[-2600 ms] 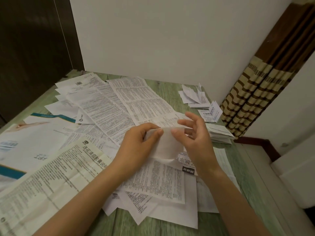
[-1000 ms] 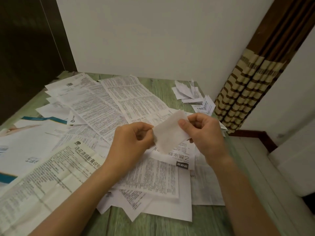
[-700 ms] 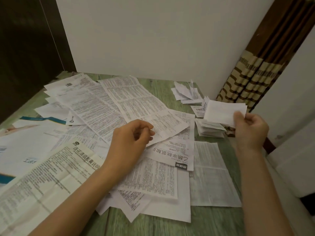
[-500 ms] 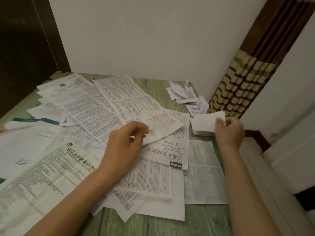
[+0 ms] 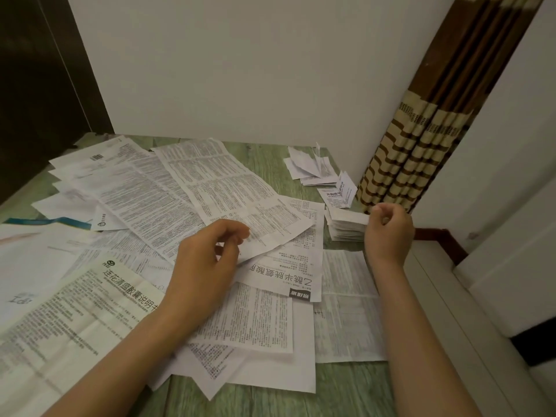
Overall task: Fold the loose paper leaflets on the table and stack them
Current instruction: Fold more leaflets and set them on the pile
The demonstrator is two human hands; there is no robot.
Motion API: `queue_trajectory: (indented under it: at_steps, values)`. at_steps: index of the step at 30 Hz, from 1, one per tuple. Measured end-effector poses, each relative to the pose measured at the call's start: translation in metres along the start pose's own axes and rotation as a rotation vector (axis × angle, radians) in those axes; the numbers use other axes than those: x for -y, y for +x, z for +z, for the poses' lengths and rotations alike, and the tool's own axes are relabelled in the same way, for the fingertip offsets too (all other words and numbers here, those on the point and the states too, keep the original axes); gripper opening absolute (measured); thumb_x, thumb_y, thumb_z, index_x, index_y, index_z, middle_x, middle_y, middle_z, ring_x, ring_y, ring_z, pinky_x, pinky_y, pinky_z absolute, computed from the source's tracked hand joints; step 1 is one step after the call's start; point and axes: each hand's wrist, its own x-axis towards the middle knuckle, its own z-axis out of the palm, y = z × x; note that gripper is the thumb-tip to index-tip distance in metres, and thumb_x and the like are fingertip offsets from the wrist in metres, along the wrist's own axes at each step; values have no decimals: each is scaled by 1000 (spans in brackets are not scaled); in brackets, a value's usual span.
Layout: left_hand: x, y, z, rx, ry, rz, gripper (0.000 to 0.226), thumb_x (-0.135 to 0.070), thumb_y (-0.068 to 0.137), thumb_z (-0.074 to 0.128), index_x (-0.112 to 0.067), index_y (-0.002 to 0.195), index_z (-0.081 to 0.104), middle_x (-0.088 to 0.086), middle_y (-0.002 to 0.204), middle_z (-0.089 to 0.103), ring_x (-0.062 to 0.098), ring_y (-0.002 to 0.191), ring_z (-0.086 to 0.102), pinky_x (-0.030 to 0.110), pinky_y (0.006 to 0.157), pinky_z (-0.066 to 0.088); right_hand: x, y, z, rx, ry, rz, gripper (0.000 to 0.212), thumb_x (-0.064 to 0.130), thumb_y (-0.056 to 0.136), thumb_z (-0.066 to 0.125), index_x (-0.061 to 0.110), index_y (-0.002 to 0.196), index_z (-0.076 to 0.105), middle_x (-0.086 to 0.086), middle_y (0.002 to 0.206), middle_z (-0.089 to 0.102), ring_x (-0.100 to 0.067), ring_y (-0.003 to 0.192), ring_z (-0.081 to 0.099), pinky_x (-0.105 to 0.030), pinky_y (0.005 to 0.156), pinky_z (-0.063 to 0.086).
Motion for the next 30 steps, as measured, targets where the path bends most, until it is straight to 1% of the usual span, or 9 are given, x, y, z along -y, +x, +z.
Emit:
queue_trajectory:
  at_steps: [3,6,8,11,14,17,20,25,30]
  values:
    - [-1,1,-1,-16,36,16,30,-1,92,50,-28,94,64,-27,96,60,-9,91,57,4,75,40,2,-1,0,-39,29,-27,19,15,95,48,4,102,62,-5,98,58,-26,101,54,-36,82,45]
    - [3,2,-4,38,213,99,23,-10,92,54,-21,110,64,-18,112,58,6,113,51,25,98,39,13,-11,2,-67,23,-165,17,11,93,49,5,99,63,-4,96,58,-17,95,49,-33,81,44]
    - [6,4,-5,164,375,114,36,-26,91,57,-20,127,56,-8,137,49,12,134,35,33,113,26,24,-26,7,2,20,-304,14,6,92,51,4,97,64,-3,94,58,-12,92,44,-26,79,39]
    - [11,5,-3,324,540,74,59,-48,89,52,-26,142,37,-8,153,26,10,144,14,29,118,7,29,-43,17,84,26,-460,15,-4,86,54,4,91,65,-8,92,63,-13,92,47,-31,84,44]
    - [11,5,-2,333,557,74,51,-47,92,48,-26,138,43,-10,137,48,10,128,39,27,113,19,29,-46,19,89,58,-488,22,-10,82,51,5,88,66,-9,90,65,-18,91,54,-37,85,48]
    - [9,4,-5,267,543,109,36,-39,96,46,-23,127,54,-8,110,61,13,101,52,23,86,37,31,-45,16,46,119,-421,24,-11,83,50,5,84,67,-8,85,66,-13,87,53,-33,82,48]
    - [10,6,-6,226,538,149,27,-29,99,43,-18,108,65,-5,92,65,15,84,56,22,71,37,31,-44,15,38,147,-379,25,-11,83,50,6,81,67,-5,82,65,-14,83,54,-27,75,49]
    - [3,13,-12,63,488,138,26,-15,97,45,-2,87,64,10,77,66,25,72,59,37,64,46,33,-50,13,185,147,-492,29,-17,79,48,5,84,66,0,83,60,-16,84,55,-12,74,39]
    - [-22,19,-32,-22,349,170,23,-21,97,48,-8,90,65,3,80,67,18,75,61,33,70,50,46,-47,-2,436,240,-261,47,-19,78,47,20,103,56,7,99,55,-14,100,52,-32,90,49]
